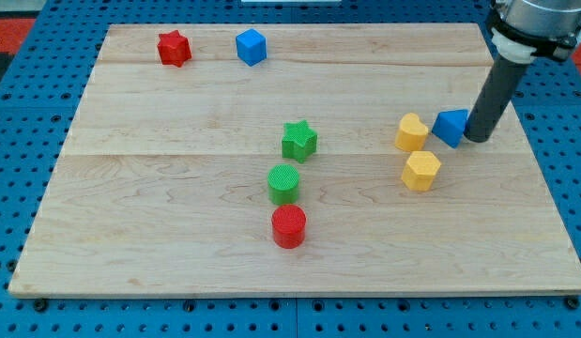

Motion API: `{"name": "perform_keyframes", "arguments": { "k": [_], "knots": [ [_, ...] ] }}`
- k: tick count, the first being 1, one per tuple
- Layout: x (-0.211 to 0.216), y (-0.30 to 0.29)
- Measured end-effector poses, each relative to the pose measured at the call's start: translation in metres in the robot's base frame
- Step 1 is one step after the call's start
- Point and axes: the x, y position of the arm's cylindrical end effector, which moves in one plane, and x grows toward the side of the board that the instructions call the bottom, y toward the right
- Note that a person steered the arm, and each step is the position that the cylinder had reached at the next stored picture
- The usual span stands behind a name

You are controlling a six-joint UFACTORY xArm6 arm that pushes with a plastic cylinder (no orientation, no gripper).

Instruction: Move the blue triangle right to the blue cube

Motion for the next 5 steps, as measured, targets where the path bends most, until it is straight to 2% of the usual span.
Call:
{"name": "perform_keyframes", "arguments": {
  "k": [2,3,4,5],
  "knots": [
    [-0.010,-0.092],
    [-0.051,-0.143],
    [-0.076,-0.151],
    [-0.089,-0.125]
  ]
}}
